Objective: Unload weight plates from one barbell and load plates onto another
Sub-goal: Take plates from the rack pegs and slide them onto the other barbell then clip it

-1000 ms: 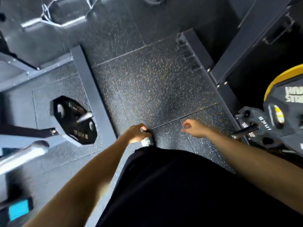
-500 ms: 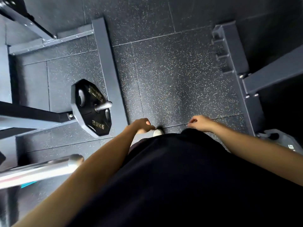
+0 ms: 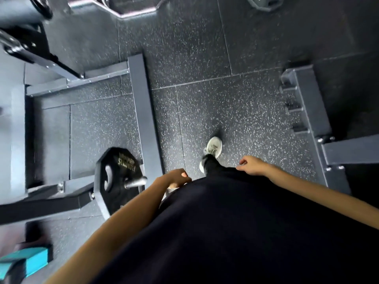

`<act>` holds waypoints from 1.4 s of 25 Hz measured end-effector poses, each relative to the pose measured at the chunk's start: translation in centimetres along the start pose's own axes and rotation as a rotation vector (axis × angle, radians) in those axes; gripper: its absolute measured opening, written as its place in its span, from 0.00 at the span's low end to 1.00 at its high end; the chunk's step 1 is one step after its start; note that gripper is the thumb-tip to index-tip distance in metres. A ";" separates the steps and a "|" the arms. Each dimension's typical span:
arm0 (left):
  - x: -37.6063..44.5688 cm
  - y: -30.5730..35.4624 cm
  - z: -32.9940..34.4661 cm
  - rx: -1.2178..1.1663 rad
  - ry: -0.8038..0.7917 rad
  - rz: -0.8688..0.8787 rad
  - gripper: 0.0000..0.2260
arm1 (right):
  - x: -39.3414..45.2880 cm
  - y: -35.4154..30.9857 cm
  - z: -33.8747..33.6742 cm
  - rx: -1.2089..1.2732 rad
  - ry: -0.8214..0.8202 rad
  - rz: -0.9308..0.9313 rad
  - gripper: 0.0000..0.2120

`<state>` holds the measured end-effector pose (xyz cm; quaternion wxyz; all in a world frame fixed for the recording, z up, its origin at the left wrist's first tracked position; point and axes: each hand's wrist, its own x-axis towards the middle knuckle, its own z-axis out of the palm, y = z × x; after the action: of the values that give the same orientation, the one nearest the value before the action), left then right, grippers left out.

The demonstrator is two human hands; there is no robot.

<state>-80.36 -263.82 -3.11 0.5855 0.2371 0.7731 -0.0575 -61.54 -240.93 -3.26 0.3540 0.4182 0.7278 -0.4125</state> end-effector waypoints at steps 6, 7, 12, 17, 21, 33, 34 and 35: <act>4.2 6.7 -17.9 -0.165 0.265 -0.020 0.19 | 6.6 -5.5 -15.0 0.098 0.022 -0.059 0.13; 4.6 8.0 -20.3 -0.197 0.302 -0.007 0.18 | 7.4 -6.3 -17.1 0.087 0.017 -0.066 0.14; 8.8 15.5 -28.9 -0.152 0.289 0.011 0.17 | 12.9 -9.2 -25.8 0.158 0.024 -0.060 0.16; 16.1 23.7 -40.7 -0.059 0.160 0.089 0.17 | 20.5 -10.7 -35.0 0.277 0.066 -0.013 0.16; 21.6 33.4 -52.8 0.062 0.106 0.205 0.16 | 24.8 -11.4 -45.6 0.362 0.151 0.043 0.14; 34.8 64.1 -70.9 0.577 -0.107 0.274 0.21 | 36.8 -5.5 -69.2 0.546 0.218 0.201 0.15; 35.9 67.5 -71.7 0.625 -0.100 0.275 0.20 | 37.9 -4.2 -72.0 0.569 0.228 0.214 0.15; 36.6 71.1 -72.5 0.659 -0.099 0.274 0.19 | 38.6 -2.7 -75.0 0.593 0.245 0.226 0.15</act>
<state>-120.55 -163.65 -1.55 0.5166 0.5115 0.6448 -0.2361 -92.18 -162.31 -4.90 0.1706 0.6275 0.5621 -0.5111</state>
